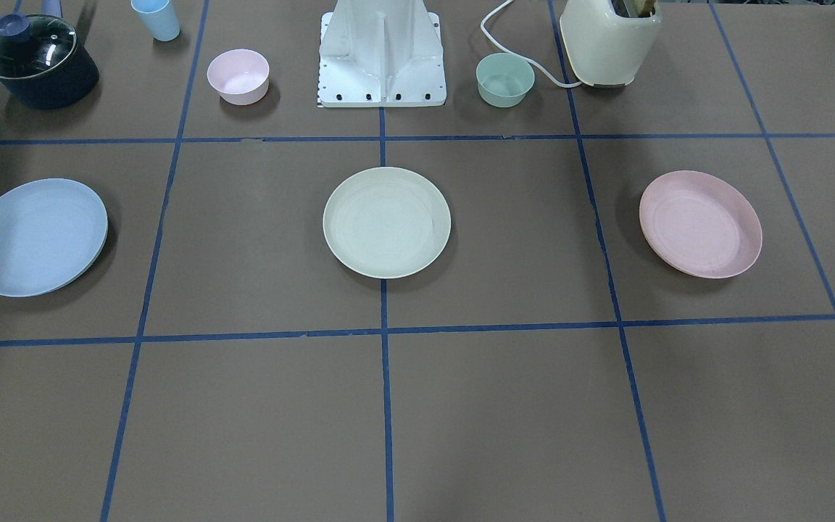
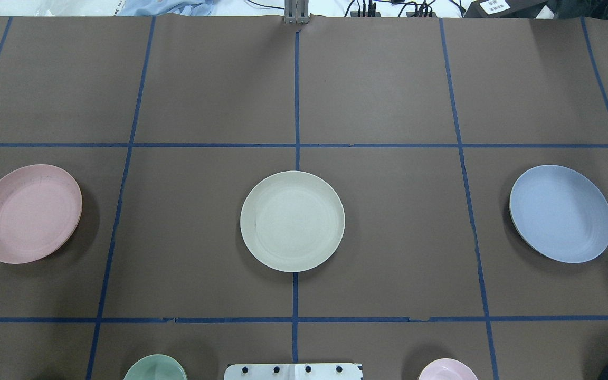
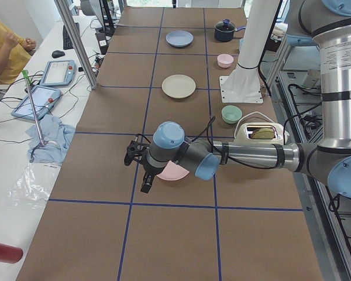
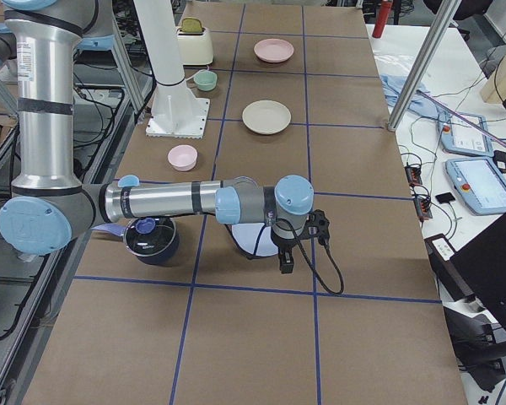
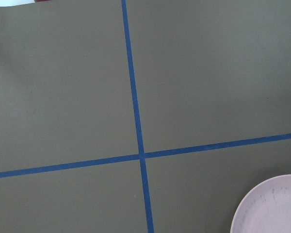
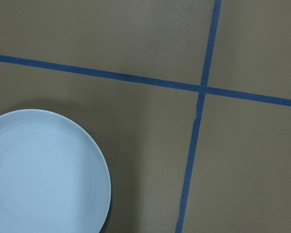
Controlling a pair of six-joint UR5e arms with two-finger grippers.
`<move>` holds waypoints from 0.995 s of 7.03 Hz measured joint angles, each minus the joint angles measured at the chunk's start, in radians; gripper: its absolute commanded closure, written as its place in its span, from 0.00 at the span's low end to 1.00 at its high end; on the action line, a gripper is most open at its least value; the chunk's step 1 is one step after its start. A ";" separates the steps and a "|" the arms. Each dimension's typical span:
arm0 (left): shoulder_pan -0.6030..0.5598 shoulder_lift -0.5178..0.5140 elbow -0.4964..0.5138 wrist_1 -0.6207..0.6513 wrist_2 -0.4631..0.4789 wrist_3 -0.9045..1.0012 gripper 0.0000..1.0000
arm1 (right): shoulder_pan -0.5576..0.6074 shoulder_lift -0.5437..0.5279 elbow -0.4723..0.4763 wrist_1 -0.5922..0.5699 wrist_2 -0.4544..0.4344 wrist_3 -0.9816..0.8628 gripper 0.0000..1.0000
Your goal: Stack three plates with pink and blue
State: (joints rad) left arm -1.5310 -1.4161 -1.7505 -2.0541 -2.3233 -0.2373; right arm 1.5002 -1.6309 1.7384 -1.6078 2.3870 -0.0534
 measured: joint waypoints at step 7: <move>0.089 0.001 0.018 -0.073 -0.050 -0.025 0.01 | 0.000 -0.013 0.018 0.000 0.010 -0.002 0.00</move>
State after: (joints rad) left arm -1.4419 -1.4154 -1.7328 -2.1268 -2.3738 -0.2620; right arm 1.5002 -1.6443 1.7559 -1.6073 2.3966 -0.0553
